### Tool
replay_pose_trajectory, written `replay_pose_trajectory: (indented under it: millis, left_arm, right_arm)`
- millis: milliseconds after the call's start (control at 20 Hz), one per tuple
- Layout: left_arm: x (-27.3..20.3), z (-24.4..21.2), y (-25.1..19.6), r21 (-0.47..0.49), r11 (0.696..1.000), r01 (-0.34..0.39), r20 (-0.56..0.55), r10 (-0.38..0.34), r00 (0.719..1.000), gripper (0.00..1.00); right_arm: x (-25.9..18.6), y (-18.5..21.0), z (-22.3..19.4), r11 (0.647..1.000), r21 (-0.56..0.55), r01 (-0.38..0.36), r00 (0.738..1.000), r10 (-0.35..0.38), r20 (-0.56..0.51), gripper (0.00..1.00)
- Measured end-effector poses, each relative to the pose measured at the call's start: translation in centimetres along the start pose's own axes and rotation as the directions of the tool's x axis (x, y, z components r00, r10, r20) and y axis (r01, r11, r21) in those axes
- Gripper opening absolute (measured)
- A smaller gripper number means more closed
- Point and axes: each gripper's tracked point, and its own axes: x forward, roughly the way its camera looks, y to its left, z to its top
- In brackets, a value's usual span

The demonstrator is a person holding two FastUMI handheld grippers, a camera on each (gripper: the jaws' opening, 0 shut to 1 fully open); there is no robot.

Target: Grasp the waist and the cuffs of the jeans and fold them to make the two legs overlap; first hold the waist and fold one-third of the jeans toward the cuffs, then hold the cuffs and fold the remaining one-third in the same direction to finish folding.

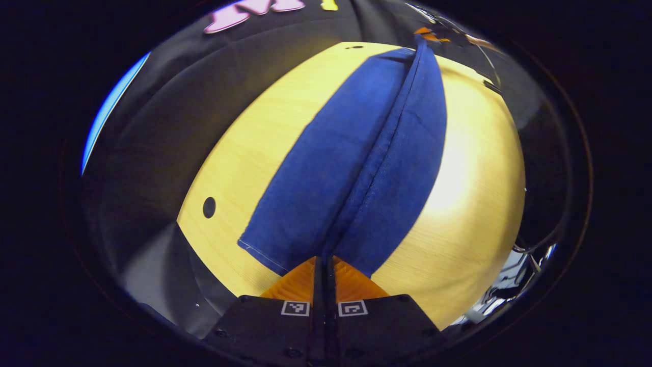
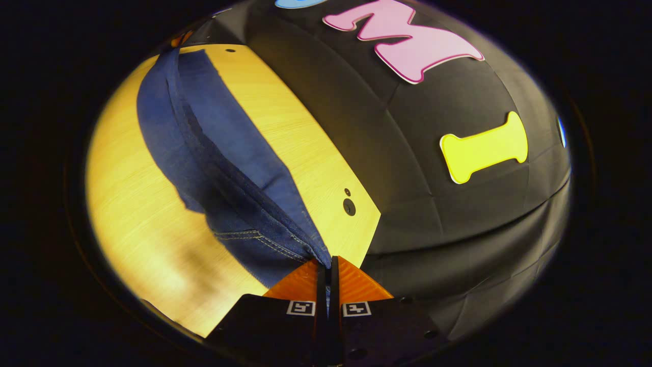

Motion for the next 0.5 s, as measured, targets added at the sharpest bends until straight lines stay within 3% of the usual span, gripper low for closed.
replay_pose_trajectory:
  millis: [300, 400, 500]
  left_arm:
    - [6.7, 2.9, 6.3, -0.137, 0.983, -0.125, -0.041, 0.12, 0.992, 0.06]
    - [8.4, 3.6, 6.9, -0.172, 0.972, -0.161, -0.065, 0.152, 0.986, 0.06]
    - [9.9, 3.3, 7.3, -0.175, 0.967, -0.184, -0.111, 0.167, 0.98, 0.06]
  right_arm:
    - [10.1, 1.8, 0.0, 0.99, 0.134, -0.031, 0.984, 0.054, -0.168, 0.05]
    - [12.0, 3.3, -0.9, 0.986, 0.156, -0.053, 0.969, 0.089, -0.231, 0.05]
    - [13.1, 3.3, -1.4, 0.99, 0.137, -0.038, 0.961, 0.074, -0.267, 0.06]
